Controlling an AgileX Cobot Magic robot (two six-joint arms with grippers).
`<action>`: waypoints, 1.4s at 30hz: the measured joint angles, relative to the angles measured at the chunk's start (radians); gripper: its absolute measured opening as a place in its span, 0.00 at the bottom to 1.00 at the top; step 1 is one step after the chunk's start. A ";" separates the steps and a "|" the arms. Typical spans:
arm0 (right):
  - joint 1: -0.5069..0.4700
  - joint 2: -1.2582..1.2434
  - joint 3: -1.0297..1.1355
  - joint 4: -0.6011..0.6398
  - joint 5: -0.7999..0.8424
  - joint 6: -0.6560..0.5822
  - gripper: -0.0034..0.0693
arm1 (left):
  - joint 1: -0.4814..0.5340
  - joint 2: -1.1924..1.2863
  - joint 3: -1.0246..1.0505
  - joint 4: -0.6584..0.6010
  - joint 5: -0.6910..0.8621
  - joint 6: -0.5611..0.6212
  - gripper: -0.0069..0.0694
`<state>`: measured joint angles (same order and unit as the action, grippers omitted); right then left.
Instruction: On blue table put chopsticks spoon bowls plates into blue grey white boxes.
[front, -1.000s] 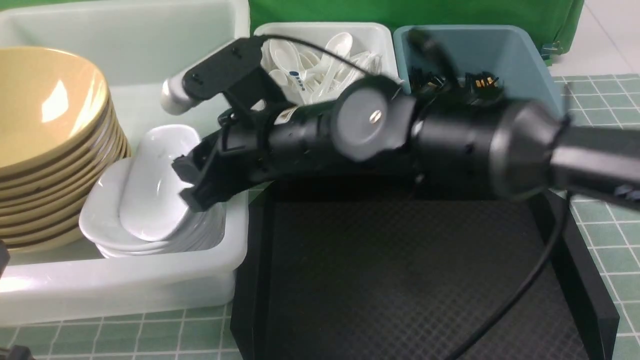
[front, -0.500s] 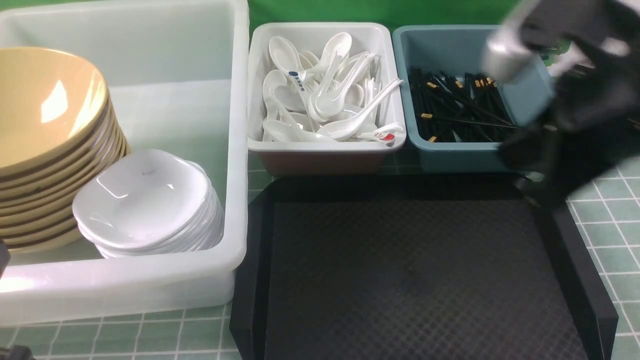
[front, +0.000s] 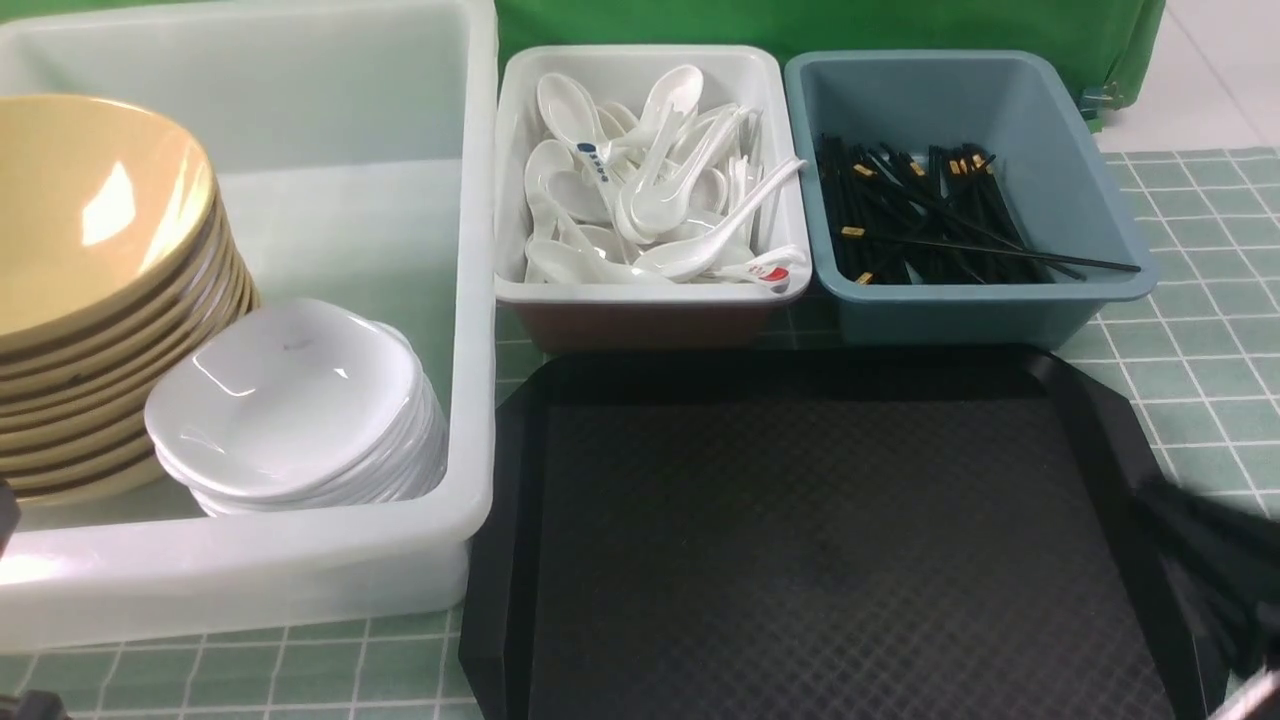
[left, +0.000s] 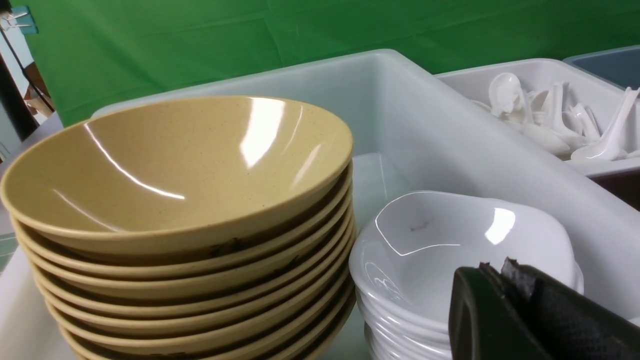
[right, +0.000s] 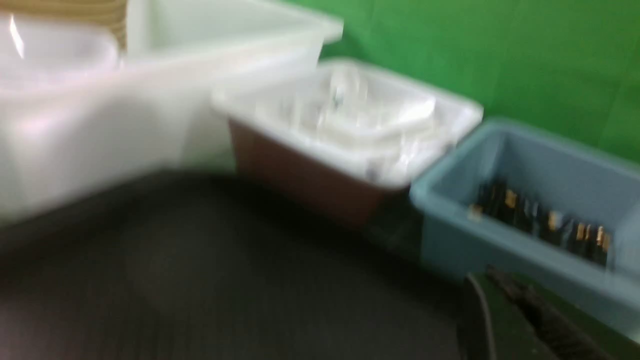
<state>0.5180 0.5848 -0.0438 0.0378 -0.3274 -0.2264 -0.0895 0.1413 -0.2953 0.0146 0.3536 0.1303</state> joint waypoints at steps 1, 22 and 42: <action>0.000 -0.002 0.037 0.002 -0.023 0.016 0.10 | 0.000 0.000 0.000 0.000 0.000 0.000 0.10; -0.538 -0.595 0.069 0.021 0.474 0.091 0.10 | 0.000 0.000 0.001 -0.001 0.027 0.000 0.10; -0.584 -0.595 0.071 -0.010 0.636 0.164 0.11 | 0.000 0.000 0.001 -0.004 0.042 0.000 0.10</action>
<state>-0.0660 -0.0100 0.0269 0.0275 0.3089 -0.0629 -0.0895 0.1412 -0.2943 0.0107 0.3956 0.1303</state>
